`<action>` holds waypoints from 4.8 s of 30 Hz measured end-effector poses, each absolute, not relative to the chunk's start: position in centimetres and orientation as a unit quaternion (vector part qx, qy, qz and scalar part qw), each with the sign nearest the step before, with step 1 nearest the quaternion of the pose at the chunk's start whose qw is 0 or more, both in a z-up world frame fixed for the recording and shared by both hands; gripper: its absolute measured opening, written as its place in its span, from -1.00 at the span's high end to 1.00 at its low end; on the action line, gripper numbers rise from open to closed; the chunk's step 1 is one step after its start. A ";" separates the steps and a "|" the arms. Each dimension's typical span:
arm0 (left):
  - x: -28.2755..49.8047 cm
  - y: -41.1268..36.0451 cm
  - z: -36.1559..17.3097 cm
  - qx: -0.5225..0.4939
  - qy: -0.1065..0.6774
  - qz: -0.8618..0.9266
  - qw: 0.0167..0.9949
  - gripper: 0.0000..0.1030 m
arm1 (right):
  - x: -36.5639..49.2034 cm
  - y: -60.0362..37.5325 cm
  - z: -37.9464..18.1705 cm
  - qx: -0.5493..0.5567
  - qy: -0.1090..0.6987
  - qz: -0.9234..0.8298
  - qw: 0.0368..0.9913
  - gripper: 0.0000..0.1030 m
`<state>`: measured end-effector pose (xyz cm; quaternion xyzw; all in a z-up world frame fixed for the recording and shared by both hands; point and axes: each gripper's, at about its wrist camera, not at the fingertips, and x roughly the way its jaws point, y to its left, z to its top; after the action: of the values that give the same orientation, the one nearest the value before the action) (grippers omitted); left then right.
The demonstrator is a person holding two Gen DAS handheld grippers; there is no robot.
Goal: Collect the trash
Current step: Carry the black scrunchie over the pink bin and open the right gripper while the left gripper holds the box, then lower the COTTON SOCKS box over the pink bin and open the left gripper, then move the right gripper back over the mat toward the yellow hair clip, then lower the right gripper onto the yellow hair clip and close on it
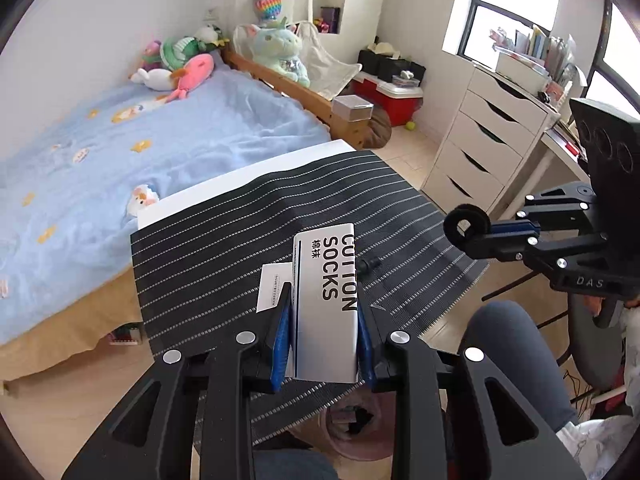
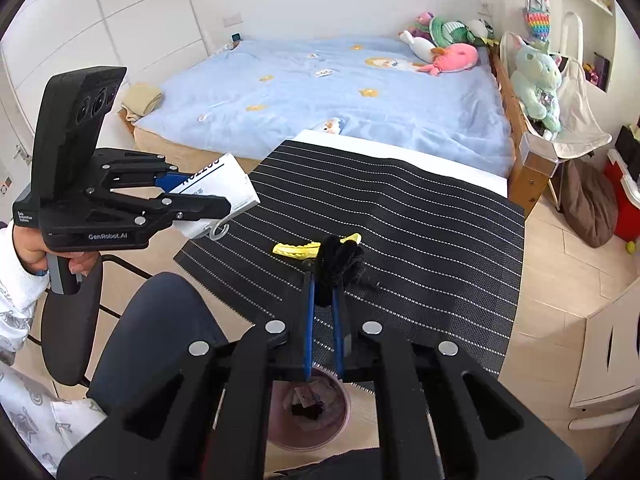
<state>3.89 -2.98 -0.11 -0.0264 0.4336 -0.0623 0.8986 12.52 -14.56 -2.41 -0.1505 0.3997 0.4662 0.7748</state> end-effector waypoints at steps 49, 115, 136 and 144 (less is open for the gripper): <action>-5.9 -8.6 -0.3 -0.051 0.416 -0.101 0.902 0.47 | 4.3 -19.3 -3.8 -0.123 0.423 0.440 0.783 -0.88; -3.8 -7.3 -1.4 -0.053 0.409 -0.047 0.910 -0.85 | 8.8 -20.5 -3.0 -0.069 0.418 0.415 0.805 -0.94; -1.8 -5.3 -1.2 -0.057 0.404 -0.033 0.913 -0.85 | 19.9 -12.0 -5.0 -0.049 0.482 0.420 0.767 -0.94; -1.5 -5.3 -1.6 -0.056 0.408 -0.034 0.911 -0.85 | 23.0 -10.2 -7.5 -0.025 0.523 0.415 0.744 -0.94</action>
<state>-1.47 -5.34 -1.64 -0.0562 0.4076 -0.0335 0.9108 22.99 -10.15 -7.53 -0.0246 0.5229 0.4154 0.7439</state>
